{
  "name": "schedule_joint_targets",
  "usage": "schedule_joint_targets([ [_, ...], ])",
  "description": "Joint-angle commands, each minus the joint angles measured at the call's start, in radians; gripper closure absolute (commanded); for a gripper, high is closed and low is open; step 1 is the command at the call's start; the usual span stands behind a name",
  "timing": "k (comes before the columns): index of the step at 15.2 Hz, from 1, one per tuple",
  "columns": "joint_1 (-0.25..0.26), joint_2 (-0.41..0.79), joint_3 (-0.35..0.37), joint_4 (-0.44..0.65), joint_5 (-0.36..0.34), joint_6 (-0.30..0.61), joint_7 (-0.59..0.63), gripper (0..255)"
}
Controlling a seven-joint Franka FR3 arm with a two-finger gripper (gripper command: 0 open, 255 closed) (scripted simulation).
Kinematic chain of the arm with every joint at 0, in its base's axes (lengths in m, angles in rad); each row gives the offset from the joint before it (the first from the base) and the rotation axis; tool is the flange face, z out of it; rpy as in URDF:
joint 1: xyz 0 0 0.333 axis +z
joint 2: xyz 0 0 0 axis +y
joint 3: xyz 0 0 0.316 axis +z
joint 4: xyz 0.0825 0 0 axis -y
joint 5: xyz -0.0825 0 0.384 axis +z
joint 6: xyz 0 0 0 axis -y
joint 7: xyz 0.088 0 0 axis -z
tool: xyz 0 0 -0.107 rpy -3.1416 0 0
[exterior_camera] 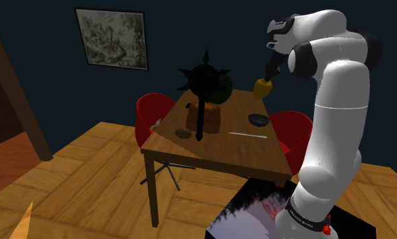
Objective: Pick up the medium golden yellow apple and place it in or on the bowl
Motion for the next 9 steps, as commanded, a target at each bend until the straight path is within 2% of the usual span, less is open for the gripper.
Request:
schedule_joint_targets([
  [1,-0.038,0.0,-0.013,0.03,0.005,-0.041,-0.038,255],
  [9,-0.008,-0.018,-0.011,-0.098,-0.003,0.072,-0.056,255],
])
